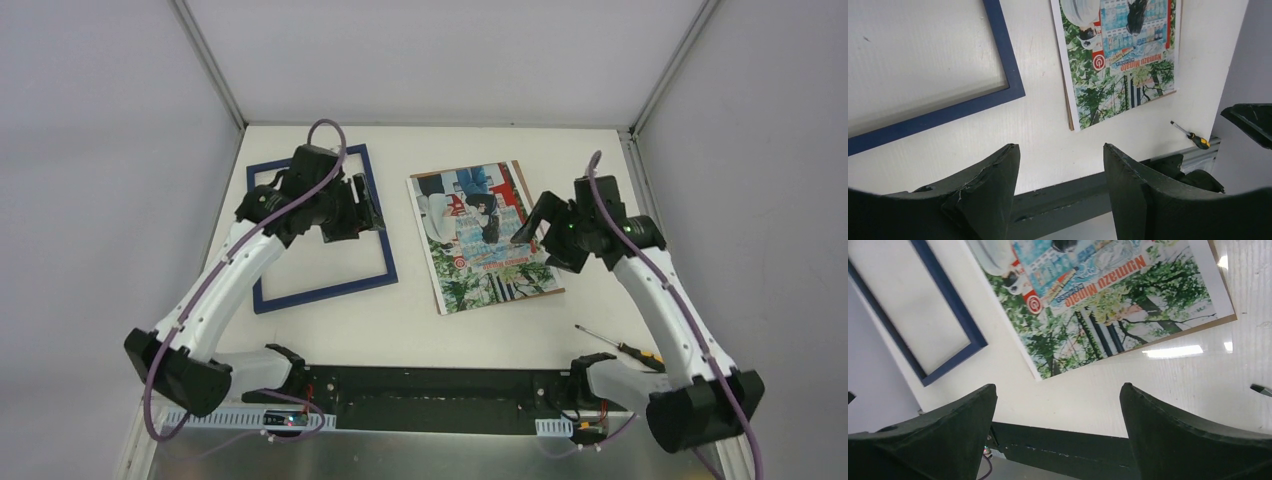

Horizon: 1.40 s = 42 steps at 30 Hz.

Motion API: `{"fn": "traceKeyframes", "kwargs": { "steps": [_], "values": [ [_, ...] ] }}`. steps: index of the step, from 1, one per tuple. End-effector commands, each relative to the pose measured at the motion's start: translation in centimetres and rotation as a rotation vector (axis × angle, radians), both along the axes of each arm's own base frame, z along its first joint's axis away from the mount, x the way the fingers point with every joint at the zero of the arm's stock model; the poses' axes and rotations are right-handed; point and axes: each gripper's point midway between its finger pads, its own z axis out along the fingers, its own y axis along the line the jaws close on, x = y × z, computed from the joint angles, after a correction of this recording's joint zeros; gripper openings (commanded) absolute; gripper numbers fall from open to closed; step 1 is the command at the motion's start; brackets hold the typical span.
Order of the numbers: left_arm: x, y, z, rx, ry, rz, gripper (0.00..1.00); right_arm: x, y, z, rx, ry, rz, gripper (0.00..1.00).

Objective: Take the photo out of the frame

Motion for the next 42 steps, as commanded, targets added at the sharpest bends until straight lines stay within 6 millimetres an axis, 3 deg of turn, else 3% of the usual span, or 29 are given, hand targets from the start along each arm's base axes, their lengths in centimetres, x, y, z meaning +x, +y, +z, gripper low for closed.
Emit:
{"fn": "traceKeyframes", "kwargs": {
  "steps": [1,5,10,14,17,20,29,42],
  "values": [
    [-0.4,2.1,3.6,-0.016,-0.187,0.049,0.64,-2.1,-0.2,3.6,0.072,-0.129,-0.046,0.99],
    [-1.3,4.5,7.0,-0.026,-0.367,0.130,0.68,-4.4,-2.1,6.2,0.068,-0.254,-0.105,0.99],
    [-3.0,8.3,11.1,-0.017,-0.580,0.250,0.77,-7.3,-5.7,7.6,0.020,-0.375,-0.262,0.99],
    [-4.7,11.4,12.5,0.003,-0.678,0.358,0.97,-9.2,-8.5,7.7,-0.046,-0.404,-0.376,0.99],
    [-6.1,13.3,12.9,0.003,-0.729,0.428,0.99,-10.7,-10.4,7.3,-0.106,-0.386,-0.439,0.99],
    [-7.4,14.8,13.4,-0.013,-0.777,0.486,0.99,-11.8,-10.8,7.5,-0.127,-0.383,-0.426,0.99],
    [-9.5,16.2,15.3,-0.021,-0.863,0.494,0.99,-13.5,-11.0,9.9,-0.086,-0.492,-0.399,0.99],
    [-8.9,16.4,15.3,-0.007,-0.851,0.514,0.99,-13.1,-12.1,9.9,-0.105,-0.517,-0.473,0.99]
  ]
}}
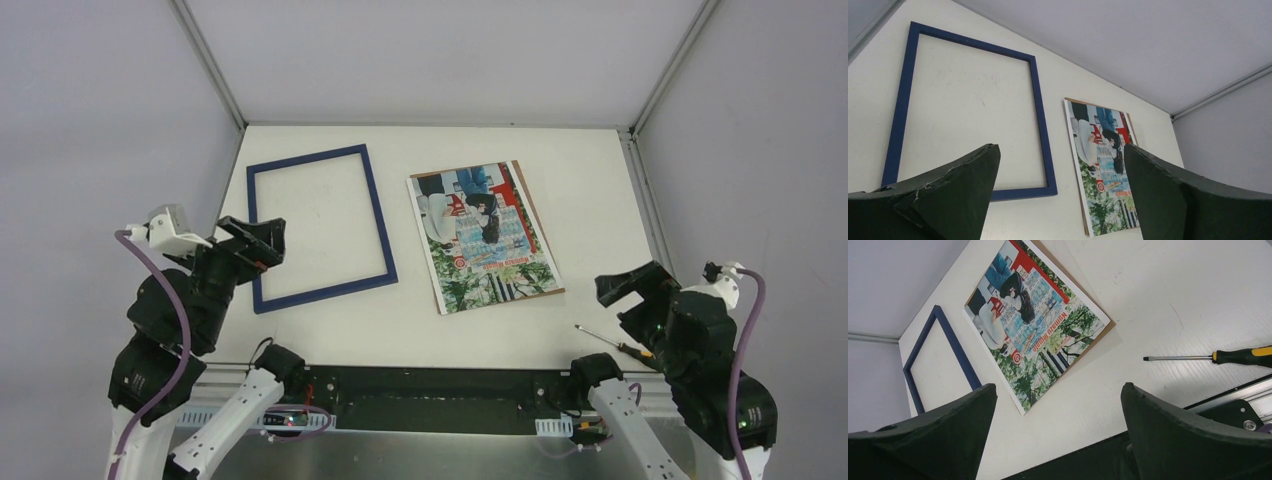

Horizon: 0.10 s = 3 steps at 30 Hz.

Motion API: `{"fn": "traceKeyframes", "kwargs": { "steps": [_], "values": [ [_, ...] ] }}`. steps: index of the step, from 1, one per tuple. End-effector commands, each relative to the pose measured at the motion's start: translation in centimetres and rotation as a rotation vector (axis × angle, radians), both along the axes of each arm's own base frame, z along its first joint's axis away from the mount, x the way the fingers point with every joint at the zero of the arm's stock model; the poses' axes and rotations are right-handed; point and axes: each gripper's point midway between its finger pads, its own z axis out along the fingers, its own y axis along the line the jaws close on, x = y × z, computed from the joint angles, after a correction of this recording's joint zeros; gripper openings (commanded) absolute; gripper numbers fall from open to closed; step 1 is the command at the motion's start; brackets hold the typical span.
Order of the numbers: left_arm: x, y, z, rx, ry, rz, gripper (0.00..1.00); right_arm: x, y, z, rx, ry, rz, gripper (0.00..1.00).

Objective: Take the photo out of the frame

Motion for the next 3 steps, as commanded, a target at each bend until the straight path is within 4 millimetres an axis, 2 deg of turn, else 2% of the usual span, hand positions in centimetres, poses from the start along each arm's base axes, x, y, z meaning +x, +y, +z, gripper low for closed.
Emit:
{"fn": "traceKeyframes", "kwargs": {
  "steps": [1,3],
  "values": [
    [0.51,0.68,1.48,0.003,-0.030,0.047,0.99,0.40,-0.66,0.43,-0.013,-0.030,-0.036,0.99],
    [0.77,0.59,1.58,0.009,-0.024,0.047,0.99,0.71,-0.61,0.90,-0.020,-0.054,-0.028,0.99]
  ]
}}
